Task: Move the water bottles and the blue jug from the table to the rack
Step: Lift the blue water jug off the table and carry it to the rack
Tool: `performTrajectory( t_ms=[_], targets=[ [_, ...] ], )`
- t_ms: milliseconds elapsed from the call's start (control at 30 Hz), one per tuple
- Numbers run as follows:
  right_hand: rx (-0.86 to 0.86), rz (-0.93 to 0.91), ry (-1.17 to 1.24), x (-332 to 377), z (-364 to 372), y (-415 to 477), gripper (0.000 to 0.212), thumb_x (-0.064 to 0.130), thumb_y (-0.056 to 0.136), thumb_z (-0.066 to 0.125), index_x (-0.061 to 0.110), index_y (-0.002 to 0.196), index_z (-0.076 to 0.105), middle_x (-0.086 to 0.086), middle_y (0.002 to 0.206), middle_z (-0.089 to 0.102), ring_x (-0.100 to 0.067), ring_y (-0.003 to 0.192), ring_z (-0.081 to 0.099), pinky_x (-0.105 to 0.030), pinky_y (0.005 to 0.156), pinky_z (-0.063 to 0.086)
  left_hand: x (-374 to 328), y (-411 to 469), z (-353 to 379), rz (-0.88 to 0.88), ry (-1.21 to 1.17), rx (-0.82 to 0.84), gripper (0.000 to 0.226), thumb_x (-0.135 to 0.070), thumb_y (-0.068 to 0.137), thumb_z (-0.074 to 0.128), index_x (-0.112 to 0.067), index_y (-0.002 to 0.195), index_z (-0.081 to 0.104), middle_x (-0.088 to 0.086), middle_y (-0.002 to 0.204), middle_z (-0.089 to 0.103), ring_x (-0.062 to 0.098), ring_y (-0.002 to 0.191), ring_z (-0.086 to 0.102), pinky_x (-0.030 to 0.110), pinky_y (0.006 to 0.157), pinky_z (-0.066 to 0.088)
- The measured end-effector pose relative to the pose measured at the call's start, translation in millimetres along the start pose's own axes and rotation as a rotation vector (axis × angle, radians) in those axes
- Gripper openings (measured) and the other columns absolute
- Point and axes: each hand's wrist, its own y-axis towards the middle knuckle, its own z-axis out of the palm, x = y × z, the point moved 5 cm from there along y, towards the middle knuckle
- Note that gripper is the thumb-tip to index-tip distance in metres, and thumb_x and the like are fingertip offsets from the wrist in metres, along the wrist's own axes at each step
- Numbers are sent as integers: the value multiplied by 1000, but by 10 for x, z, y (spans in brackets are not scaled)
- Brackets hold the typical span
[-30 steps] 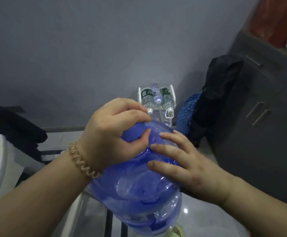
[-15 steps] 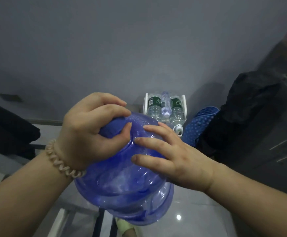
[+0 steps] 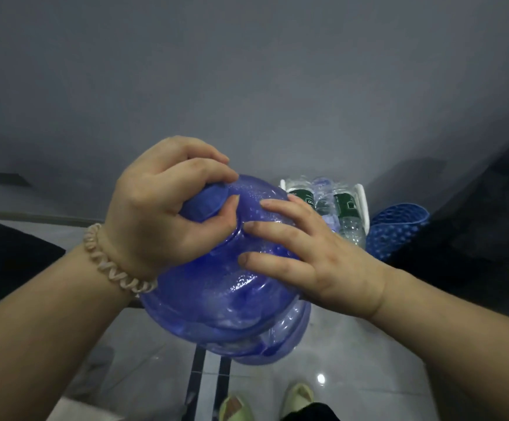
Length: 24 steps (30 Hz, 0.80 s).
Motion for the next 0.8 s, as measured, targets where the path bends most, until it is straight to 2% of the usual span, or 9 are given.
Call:
performTrajectory(
  t_ms=[100,267,400,533,667,800],
  targets=[
    [-12,-26,30,-333,136,144,45,1,90,59,20,128,45,-16,133,53,-43,128,39,-61,99,34,250,154,122,-10,28,-7,15,-9,73,72,1,84,70,17,90,65,24,80,62,33,74,51],
    [-44,-95,75,-892,428,277,41,5,94,55,22,129,42,-7,137,35,-39,132,33,-59,105,30,630,385,398,-59,109,27,14,-10,73,71,0,83,70,15,90,65,23,80,62,32,74,51],
    [-76,-144,113,-1344,638,399,40,8,94,57,23,129,43,-8,137,36,-39,132,32,-60,103,31,920,581,597,-80,151,28,16,-10,74,73,1,83,70,17,90,64,25,79,62,35,73,51],
    [-73,-220,125,-1772,808,592,35,10,97,51,23,129,44,-10,137,38,-41,129,35,-62,102,32,1219,697,732,-108,196,-5,15,-11,75,72,2,83,69,18,89,64,24,79,61,31,75,51],
    [-48,-250,142,-2078,1018,772,30,7,99,46,20,126,47,-17,133,53,-45,125,42,-63,99,35,1542,755,864,-115,210,-20,16,-9,75,72,3,85,69,20,88,64,26,79,61,33,73,51],
    [-33,-232,162,-2332,1210,881,31,7,100,45,20,128,44,-13,136,38,-46,128,38,-63,101,33,1854,820,999,-82,177,-34,14,-7,75,72,4,83,68,20,86,64,27,79,60,34,73,51]
  ],
)
